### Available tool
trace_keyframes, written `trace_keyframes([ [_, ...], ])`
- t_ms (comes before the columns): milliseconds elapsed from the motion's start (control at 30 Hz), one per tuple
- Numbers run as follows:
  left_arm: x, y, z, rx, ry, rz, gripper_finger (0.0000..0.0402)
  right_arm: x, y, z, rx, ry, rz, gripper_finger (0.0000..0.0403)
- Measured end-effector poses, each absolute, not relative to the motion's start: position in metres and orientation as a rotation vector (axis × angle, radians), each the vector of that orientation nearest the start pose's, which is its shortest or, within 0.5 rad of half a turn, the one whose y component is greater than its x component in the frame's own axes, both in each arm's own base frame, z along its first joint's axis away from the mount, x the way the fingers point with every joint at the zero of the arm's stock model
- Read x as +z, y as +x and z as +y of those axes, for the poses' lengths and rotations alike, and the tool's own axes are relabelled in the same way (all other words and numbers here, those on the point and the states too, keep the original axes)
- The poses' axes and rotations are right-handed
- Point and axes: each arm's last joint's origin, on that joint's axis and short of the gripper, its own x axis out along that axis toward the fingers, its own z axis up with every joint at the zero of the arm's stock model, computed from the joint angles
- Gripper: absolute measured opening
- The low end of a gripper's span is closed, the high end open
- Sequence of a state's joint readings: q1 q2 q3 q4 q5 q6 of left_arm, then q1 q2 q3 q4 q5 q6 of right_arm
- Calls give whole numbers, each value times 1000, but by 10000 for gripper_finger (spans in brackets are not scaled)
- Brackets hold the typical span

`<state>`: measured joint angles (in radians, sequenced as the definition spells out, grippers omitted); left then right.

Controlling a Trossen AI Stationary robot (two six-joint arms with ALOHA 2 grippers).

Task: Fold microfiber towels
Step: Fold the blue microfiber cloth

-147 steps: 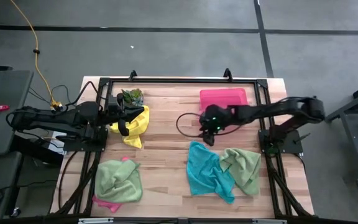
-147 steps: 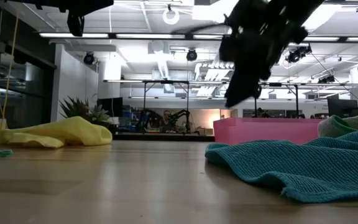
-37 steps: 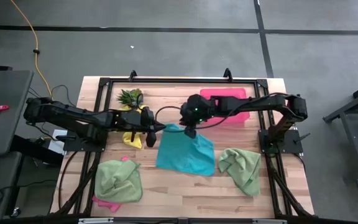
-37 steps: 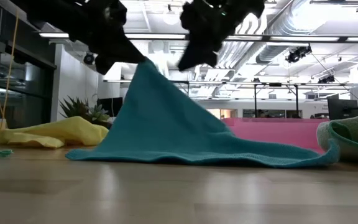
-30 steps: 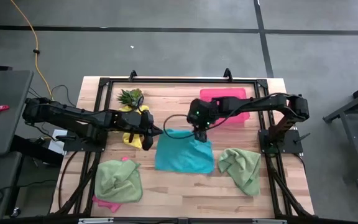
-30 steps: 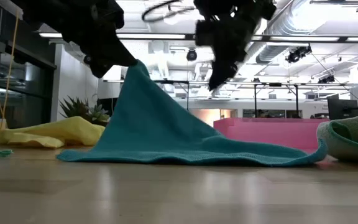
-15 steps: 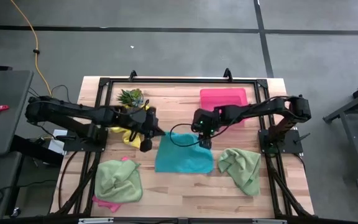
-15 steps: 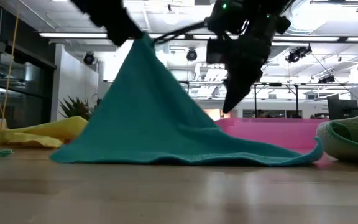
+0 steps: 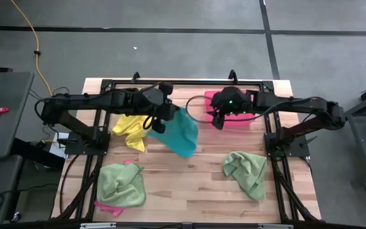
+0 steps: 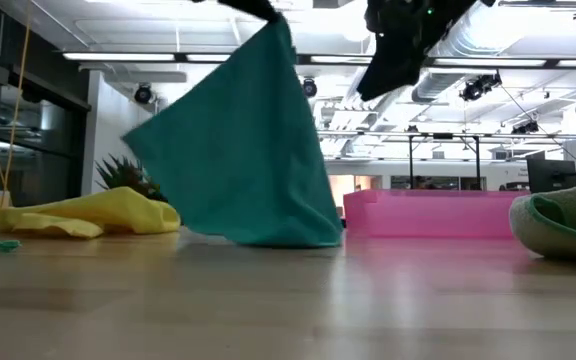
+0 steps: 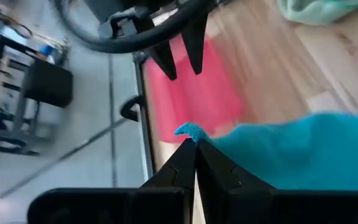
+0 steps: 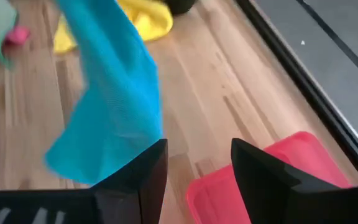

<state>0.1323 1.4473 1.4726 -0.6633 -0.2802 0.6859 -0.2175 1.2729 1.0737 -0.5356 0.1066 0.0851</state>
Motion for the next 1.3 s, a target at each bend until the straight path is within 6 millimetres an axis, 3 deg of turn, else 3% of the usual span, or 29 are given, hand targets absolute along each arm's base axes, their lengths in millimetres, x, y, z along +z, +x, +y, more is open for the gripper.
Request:
trace_keyframes([
  [133,373,308,21,31,674,737,0,309,252,-63,-358,135,687,170],
  [300,331,301,-17,-147,470,868,0,310,252,-62,-337,143,688,170],
  [533,258,291,-34,-38,224,988,0,300,252,-58,-209,219,702,170],
  [667,232,289,-33,60,64,966,0,281,254,-47,-71,310,745,170],
  [833,216,282,-33,152,-26,985,0,252,262,-27,14,310,835,170],
  [967,207,277,-34,187,-38,1007,0,228,279,-17,41,290,863,170],
  [1167,209,280,-34,200,-58,977,0,186,311,-16,-11,261,890,170],
  [1300,209,280,-34,214,-86,973,0,162,317,-18,-84,264,967,170],
])
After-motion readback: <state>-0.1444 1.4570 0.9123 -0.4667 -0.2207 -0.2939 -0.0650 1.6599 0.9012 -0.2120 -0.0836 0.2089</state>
